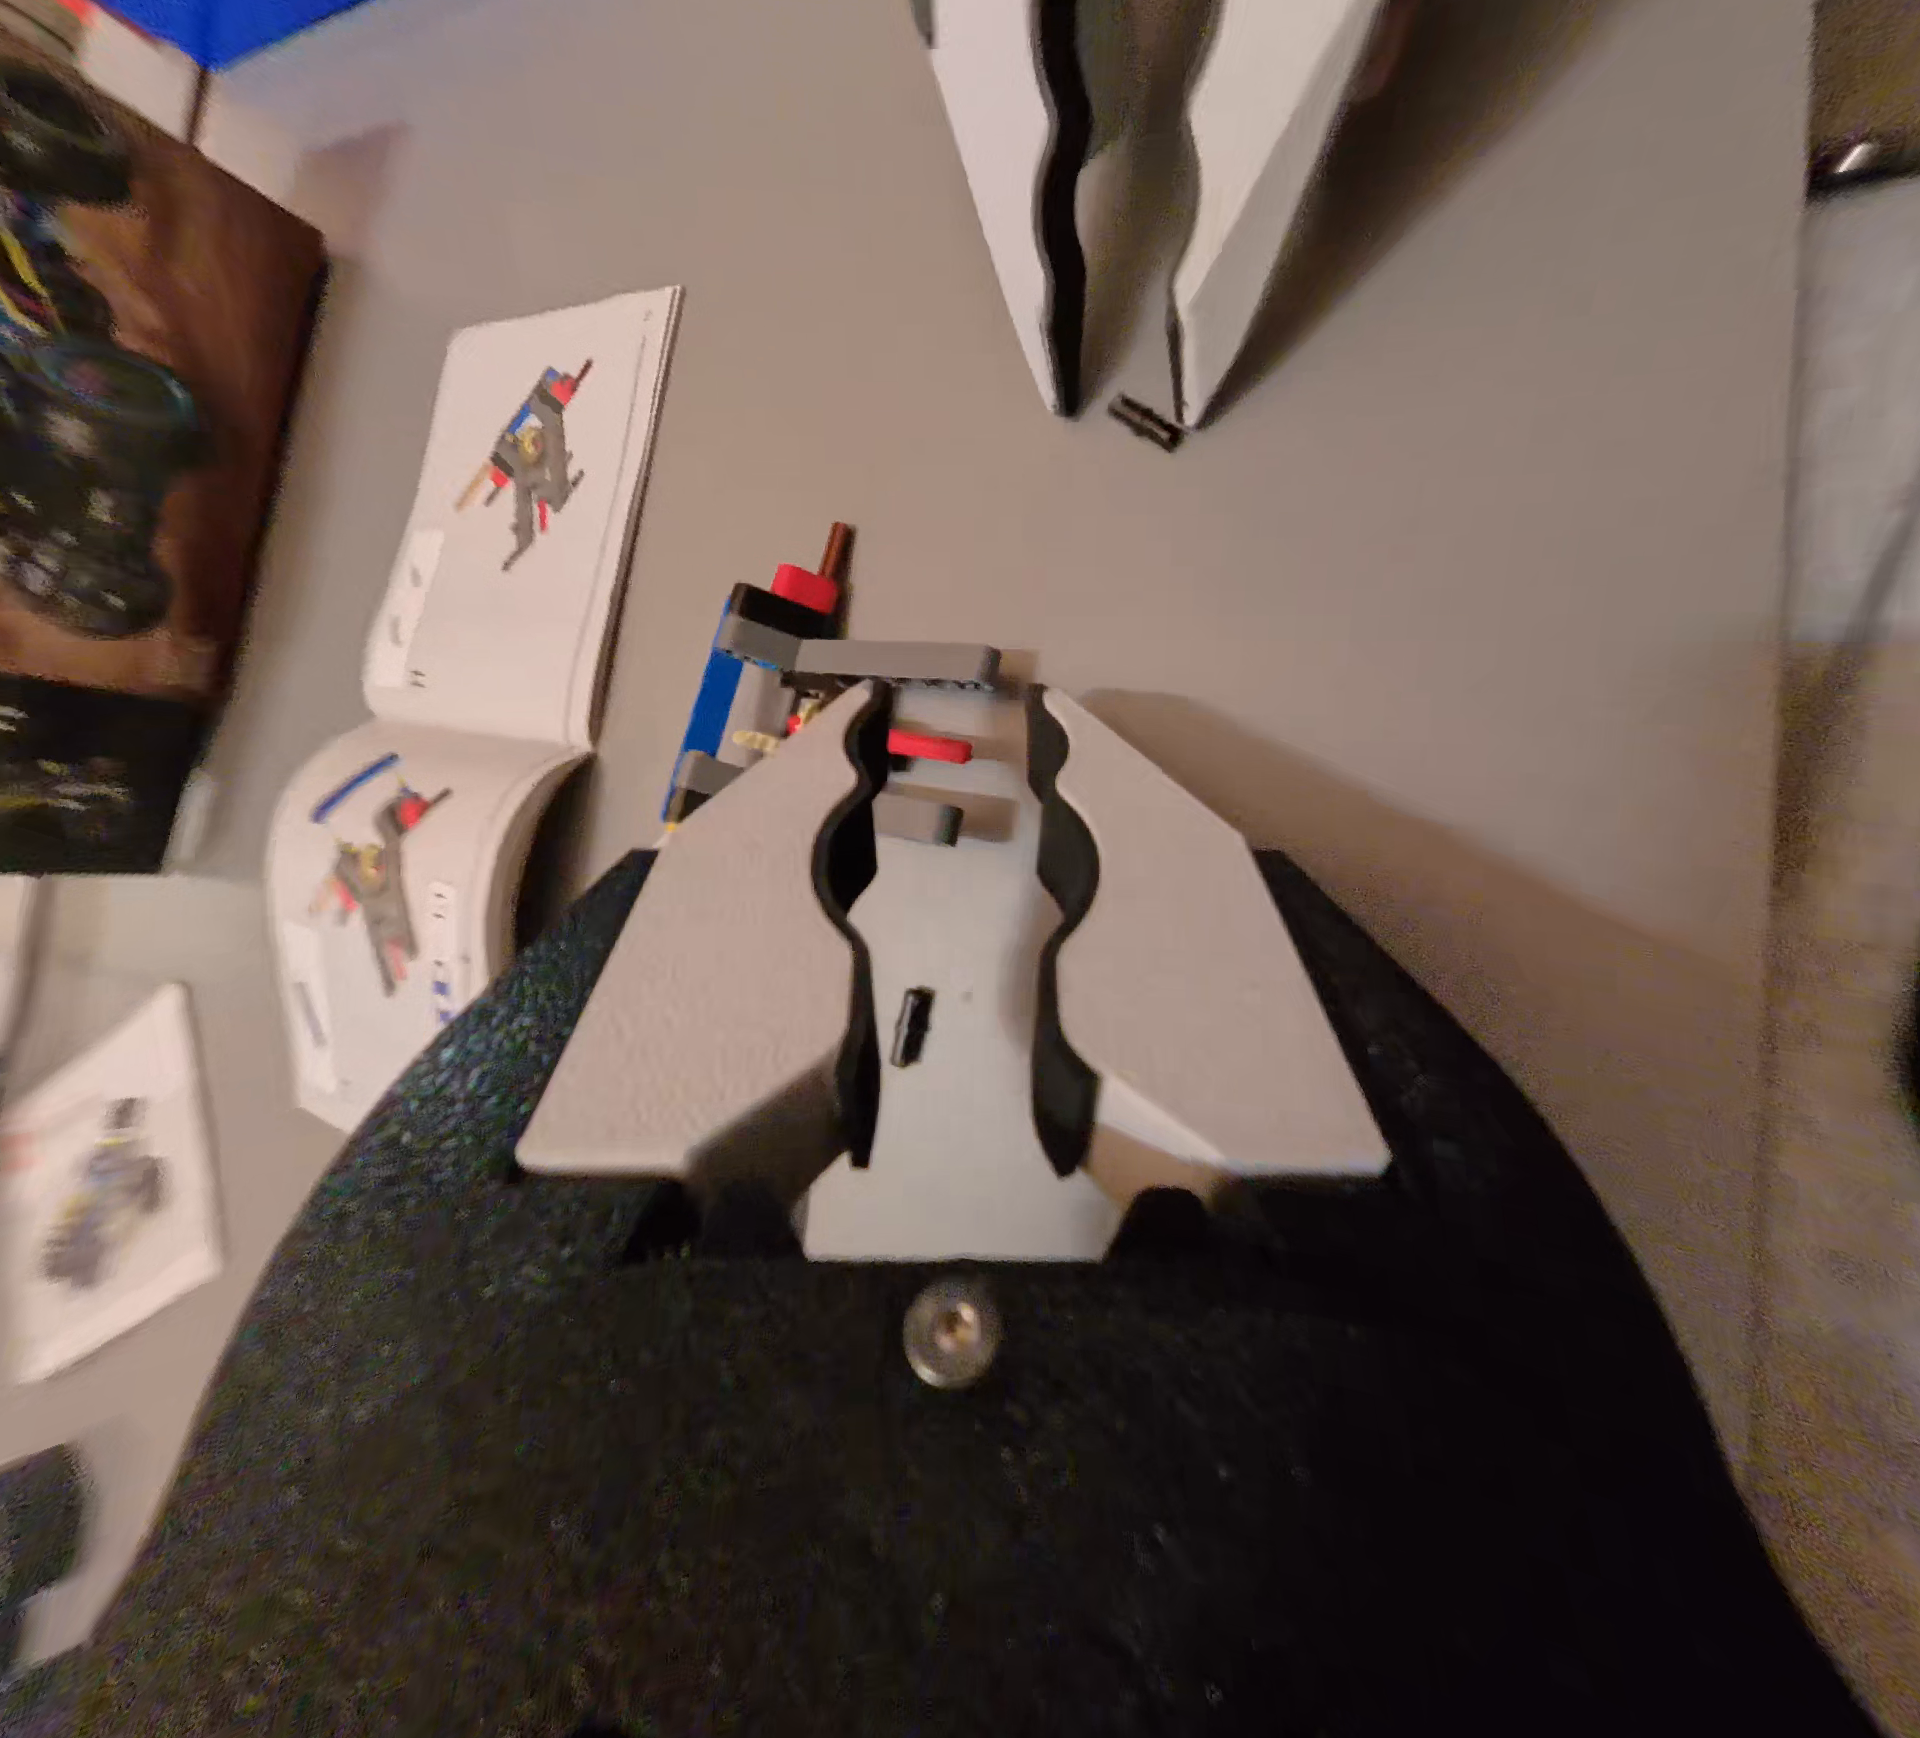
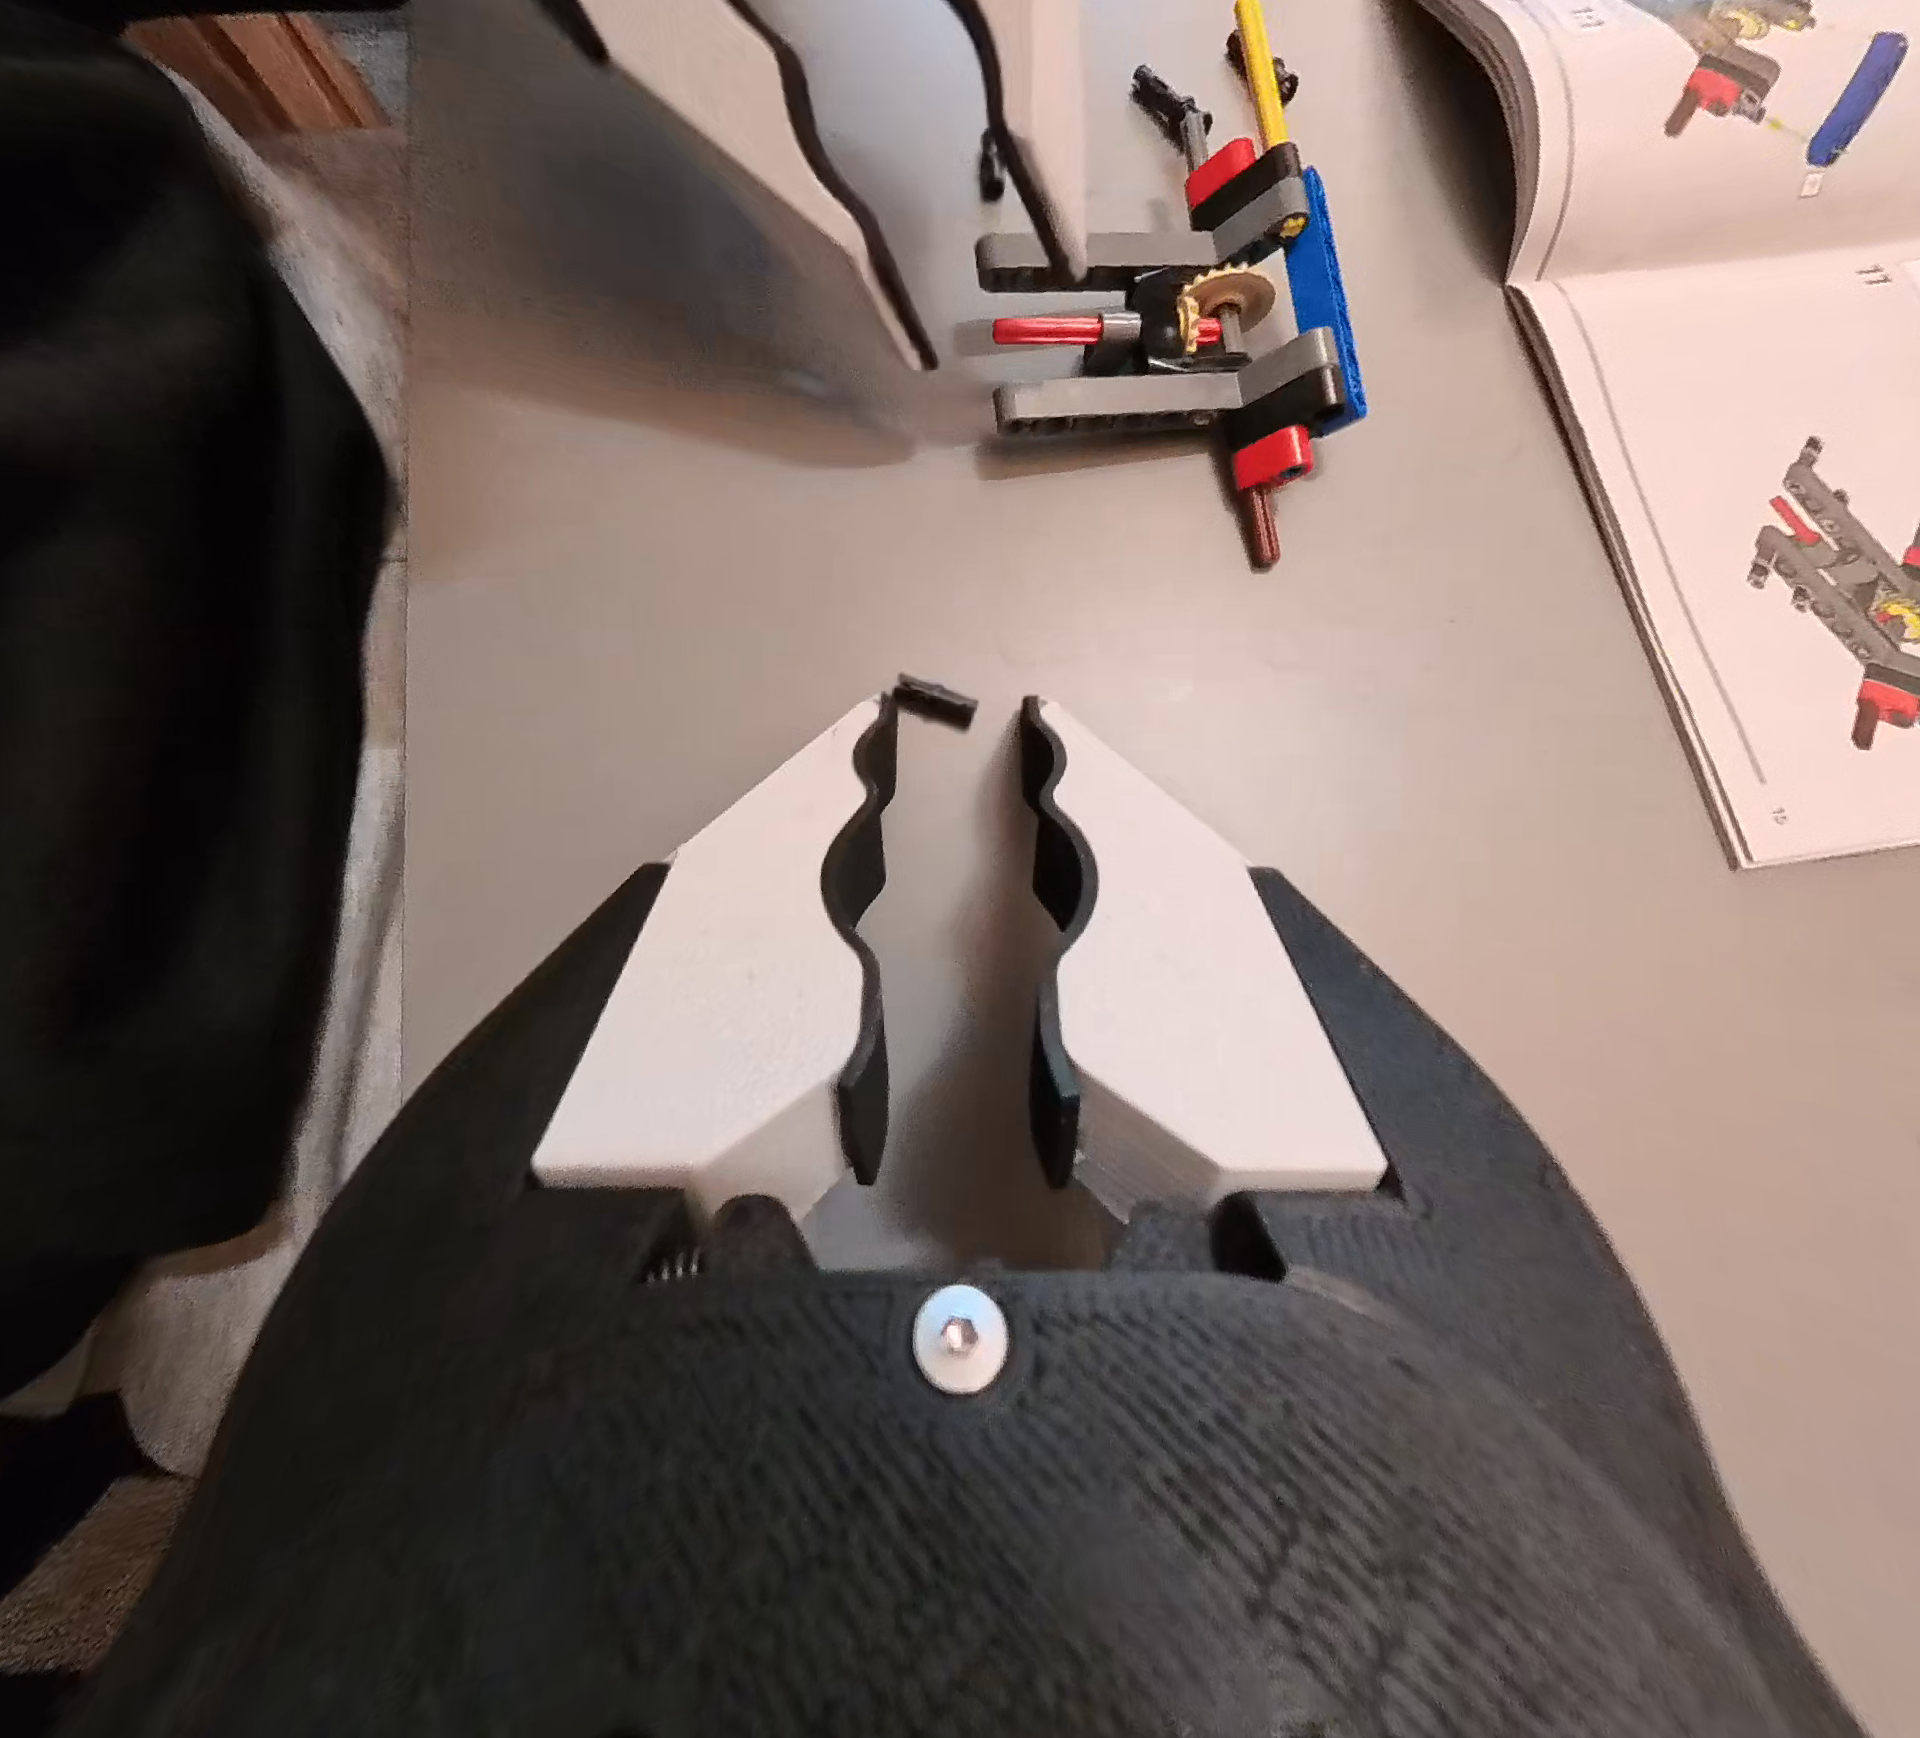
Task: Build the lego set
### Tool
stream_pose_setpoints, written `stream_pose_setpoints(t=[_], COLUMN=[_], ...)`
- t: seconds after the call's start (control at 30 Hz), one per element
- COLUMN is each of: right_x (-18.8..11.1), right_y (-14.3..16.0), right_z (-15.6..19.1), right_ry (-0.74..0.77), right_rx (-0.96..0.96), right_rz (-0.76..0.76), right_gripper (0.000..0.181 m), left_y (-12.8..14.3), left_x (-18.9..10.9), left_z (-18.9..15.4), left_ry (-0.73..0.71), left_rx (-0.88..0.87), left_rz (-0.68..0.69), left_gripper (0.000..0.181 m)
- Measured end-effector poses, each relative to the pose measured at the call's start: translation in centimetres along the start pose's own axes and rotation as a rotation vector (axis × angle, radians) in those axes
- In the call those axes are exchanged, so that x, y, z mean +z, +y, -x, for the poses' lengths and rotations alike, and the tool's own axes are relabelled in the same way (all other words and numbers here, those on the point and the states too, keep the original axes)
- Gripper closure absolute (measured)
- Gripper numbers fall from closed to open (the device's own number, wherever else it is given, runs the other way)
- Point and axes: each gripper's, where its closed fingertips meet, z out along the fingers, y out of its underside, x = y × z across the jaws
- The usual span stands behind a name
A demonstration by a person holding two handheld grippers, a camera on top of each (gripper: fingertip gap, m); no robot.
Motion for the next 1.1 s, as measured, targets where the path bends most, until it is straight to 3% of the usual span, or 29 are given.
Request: stream_pose_setpoints(t=[0.4, 0.63, 1.1], right_x=[-0.2, 0.0, 0.1], right_y=[0.1, 0.0, -0.1], right_z=[-0.2, -0.2, -1.5], right_ry=[0.037, 0.056, 0.092], right_rx=[-0.041, -0.039, 0.003], right_rz=[-0.004, 0.000, 0.002], right_gripper=[0.161, 0.173, 0.171], left_y=[0.2, 0.4, 0.8], left_x=[1.5, 1.9, 1.9], left_z=[0.3, 0.3, 0.7], left_ry=[-0.305, -0.368, -0.426], left_rx=[0.470, 0.507, 0.500], left_rz=[0.157, 0.193, 0.181], left_gripper=[0.163, 0.170, 0.172])
